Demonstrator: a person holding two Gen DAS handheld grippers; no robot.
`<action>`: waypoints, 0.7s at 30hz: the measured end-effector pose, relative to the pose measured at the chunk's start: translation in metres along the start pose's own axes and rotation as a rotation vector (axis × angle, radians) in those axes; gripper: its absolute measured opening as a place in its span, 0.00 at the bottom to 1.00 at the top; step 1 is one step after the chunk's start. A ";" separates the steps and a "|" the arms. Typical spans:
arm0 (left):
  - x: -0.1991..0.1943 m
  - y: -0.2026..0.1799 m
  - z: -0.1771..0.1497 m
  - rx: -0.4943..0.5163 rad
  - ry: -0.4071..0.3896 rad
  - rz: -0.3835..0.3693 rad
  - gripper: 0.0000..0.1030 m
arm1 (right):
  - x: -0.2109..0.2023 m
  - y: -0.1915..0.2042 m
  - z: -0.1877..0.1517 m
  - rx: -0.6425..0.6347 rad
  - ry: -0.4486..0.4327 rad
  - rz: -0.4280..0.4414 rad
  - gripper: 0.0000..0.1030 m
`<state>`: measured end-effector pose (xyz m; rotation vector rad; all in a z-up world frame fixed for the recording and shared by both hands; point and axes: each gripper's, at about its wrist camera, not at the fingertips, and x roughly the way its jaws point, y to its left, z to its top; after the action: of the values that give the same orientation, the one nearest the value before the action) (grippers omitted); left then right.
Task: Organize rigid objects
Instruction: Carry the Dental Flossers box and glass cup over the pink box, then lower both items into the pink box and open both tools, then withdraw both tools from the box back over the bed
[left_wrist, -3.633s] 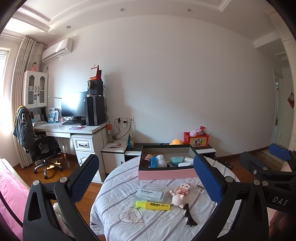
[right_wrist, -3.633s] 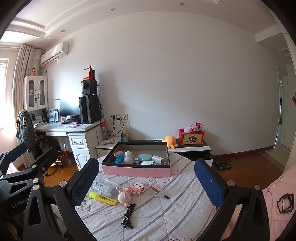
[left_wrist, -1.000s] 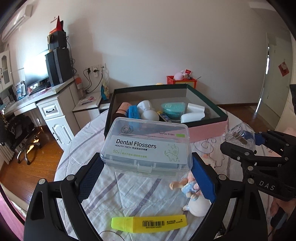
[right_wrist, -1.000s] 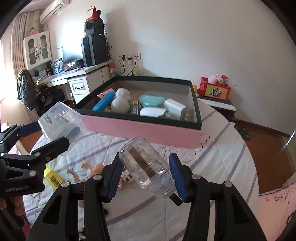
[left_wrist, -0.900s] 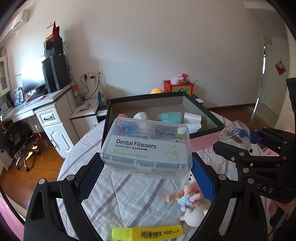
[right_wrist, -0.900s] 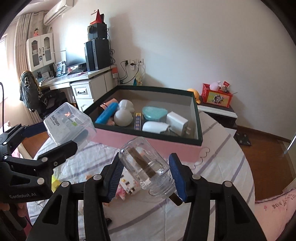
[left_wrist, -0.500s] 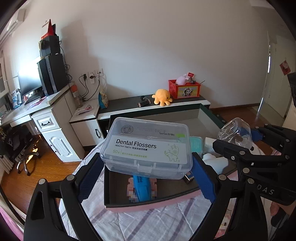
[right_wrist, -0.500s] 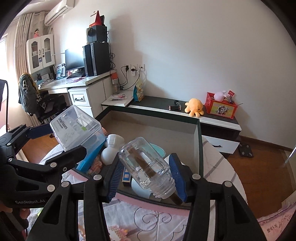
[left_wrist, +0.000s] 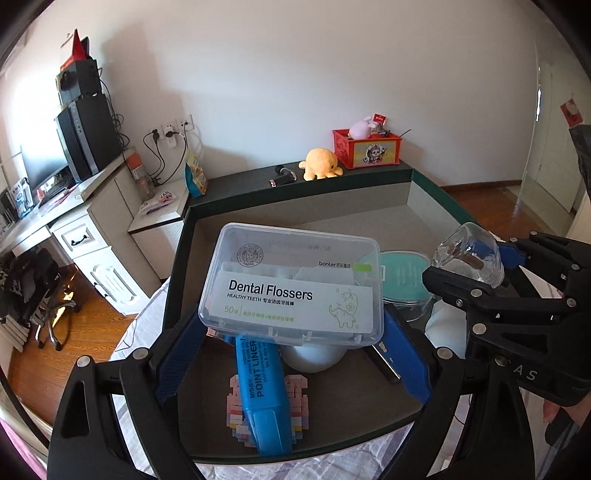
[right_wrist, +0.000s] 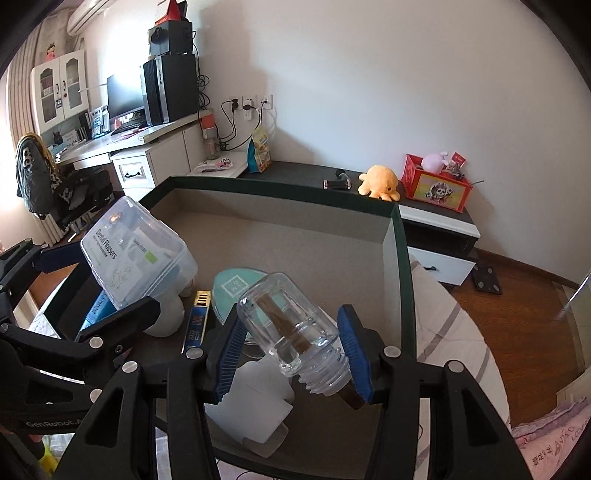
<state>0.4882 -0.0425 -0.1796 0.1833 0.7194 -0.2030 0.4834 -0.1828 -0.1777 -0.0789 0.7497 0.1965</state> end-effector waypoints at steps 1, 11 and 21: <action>0.001 0.000 0.000 0.003 0.005 0.004 0.91 | 0.000 0.001 -0.001 -0.002 -0.003 -0.004 0.51; -0.034 0.006 -0.006 -0.030 -0.047 0.023 0.99 | -0.028 -0.001 -0.006 0.008 -0.047 -0.020 0.77; -0.146 0.011 -0.039 -0.141 -0.228 0.084 1.00 | -0.126 0.021 -0.029 0.035 -0.191 -0.041 0.82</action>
<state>0.3590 -0.0048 -0.1097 0.0539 0.4959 -0.0902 0.3696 -0.1848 -0.1123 -0.0417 0.5608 0.1499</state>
